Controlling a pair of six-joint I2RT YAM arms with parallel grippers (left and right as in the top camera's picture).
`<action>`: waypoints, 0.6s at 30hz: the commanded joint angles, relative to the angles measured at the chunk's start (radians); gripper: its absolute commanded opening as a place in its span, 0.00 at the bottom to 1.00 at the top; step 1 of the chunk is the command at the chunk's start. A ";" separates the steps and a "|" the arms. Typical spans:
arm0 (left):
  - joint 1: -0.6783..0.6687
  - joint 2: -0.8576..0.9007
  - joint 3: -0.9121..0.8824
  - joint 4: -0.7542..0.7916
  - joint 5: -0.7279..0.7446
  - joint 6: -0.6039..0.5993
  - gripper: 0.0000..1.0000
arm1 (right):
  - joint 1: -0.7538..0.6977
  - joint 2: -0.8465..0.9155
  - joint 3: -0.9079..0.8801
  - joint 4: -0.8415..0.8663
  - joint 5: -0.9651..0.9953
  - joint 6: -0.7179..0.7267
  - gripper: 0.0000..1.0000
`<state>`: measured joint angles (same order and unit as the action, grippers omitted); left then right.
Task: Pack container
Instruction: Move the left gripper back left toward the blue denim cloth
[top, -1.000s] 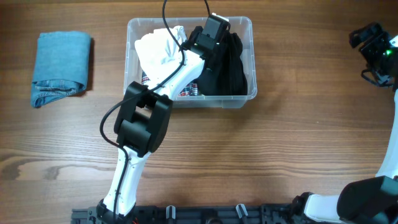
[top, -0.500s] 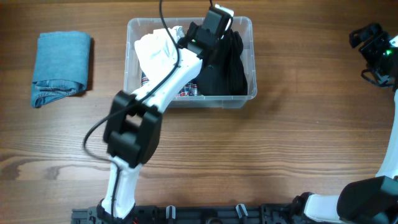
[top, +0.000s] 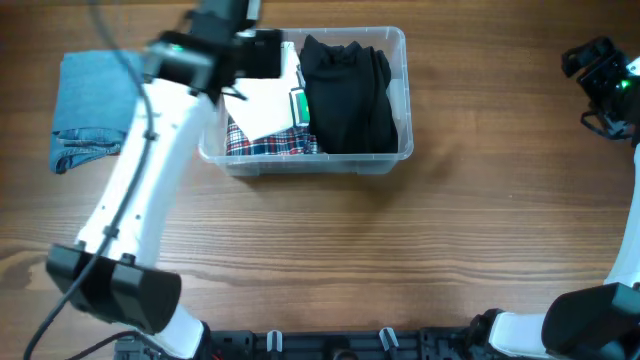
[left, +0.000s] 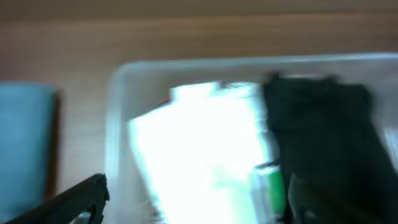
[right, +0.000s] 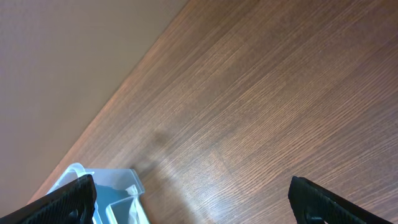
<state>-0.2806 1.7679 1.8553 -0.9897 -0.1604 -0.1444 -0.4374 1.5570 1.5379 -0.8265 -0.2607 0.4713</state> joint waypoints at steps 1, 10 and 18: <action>0.147 -0.011 -0.002 -0.042 -0.017 -0.047 0.98 | 0.001 0.012 -0.002 0.002 0.006 0.006 1.00; 0.397 0.079 -0.006 -0.061 -0.145 -0.043 0.99 | 0.001 0.012 -0.002 0.002 0.006 0.007 1.00; 0.397 0.294 -0.006 -0.048 -0.431 -0.043 1.00 | 0.001 0.012 -0.002 0.002 0.006 0.007 1.00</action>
<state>0.1188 1.9980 1.8542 -1.0470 -0.4633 -0.1715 -0.4374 1.5570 1.5379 -0.8265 -0.2607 0.4713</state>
